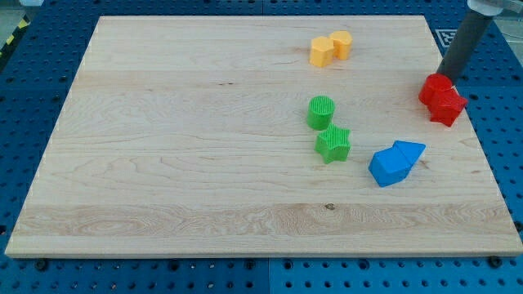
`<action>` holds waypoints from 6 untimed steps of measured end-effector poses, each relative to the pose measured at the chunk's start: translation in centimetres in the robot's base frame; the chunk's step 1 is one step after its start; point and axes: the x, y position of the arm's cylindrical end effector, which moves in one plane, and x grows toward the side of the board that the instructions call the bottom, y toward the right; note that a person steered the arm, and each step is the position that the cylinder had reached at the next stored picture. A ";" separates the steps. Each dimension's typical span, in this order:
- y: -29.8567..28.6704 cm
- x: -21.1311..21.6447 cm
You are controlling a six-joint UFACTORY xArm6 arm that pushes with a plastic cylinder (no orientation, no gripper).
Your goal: Push the red blocks to the center right of the board
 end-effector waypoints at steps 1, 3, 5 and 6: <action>0.8 0.7; 1.5 1.1; 2.6 4.4; 2.6 6.4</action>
